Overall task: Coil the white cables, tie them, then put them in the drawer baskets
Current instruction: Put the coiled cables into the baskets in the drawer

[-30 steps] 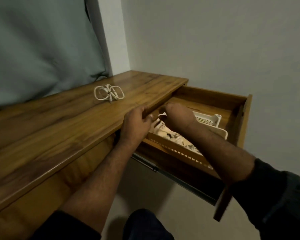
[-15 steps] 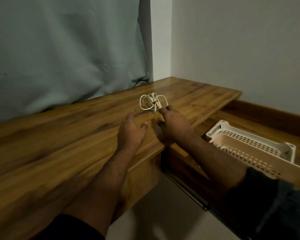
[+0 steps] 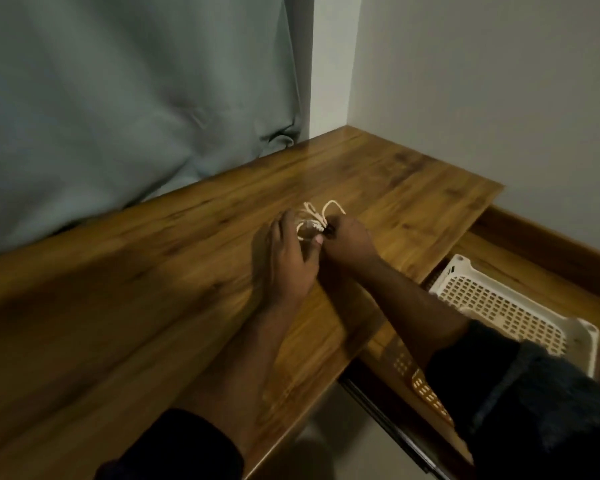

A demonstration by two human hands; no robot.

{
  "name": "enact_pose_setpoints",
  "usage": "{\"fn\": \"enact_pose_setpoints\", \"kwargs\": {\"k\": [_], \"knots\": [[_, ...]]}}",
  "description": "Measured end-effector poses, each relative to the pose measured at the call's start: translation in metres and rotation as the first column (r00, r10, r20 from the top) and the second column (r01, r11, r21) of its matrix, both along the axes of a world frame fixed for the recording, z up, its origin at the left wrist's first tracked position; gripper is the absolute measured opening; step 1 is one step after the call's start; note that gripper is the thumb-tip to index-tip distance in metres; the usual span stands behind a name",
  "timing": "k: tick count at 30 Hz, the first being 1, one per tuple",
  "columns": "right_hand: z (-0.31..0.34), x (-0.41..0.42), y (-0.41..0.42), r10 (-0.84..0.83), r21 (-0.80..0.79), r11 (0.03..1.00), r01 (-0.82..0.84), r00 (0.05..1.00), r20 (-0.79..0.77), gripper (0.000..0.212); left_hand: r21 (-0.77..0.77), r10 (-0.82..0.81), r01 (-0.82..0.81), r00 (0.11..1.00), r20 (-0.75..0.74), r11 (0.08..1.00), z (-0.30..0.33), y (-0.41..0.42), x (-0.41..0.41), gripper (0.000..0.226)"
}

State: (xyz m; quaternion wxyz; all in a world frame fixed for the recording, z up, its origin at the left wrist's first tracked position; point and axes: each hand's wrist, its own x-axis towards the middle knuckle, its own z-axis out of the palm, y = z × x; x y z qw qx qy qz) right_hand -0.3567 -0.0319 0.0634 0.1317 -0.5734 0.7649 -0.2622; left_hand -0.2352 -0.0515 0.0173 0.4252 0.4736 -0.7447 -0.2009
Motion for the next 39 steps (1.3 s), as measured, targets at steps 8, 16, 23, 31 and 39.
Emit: {"fn": "enact_pose_setpoints", "kwargs": {"k": [8, 16, 23, 31, 39], "knots": [[0.102, -0.017, 0.107, 0.14, 0.101, 0.984, -0.15, 0.985, 0.104, 0.014, 0.407, -0.547, 0.541, 0.829, -0.112, 0.736, 0.098, 0.028, 0.018, 0.111], [0.116, -0.098, 0.16, -0.019, 0.021, 1.0, 0.004, 0.648, 0.762, 0.024, 0.59, -0.347, 0.744, 0.668, -0.659, 0.313, 0.121, 0.061, -0.066, 0.042], [0.055, -0.189, 0.178, -0.307, 0.143, 0.95, 0.279, 0.737, 0.602, 0.019, 0.749, -0.231, 0.548, 0.836, -0.497, 0.373, 0.075, 0.086, -0.183, 0.021], [-0.04, -0.284, 0.2, -0.542, 0.284, 0.835, 0.472, 0.796, 0.27, 0.021, 0.905, -0.426, 0.358, 0.873, -0.238, 0.229, 0.005, 0.11, -0.299, 0.091], [-0.1, -0.319, 0.211, -0.704, 0.463, 0.69, 0.557, 0.665, 0.249, 0.028, 0.858, -0.705, 0.291, 0.701, 0.109, 0.423, -0.056, 0.12, -0.354, 0.075]]}}
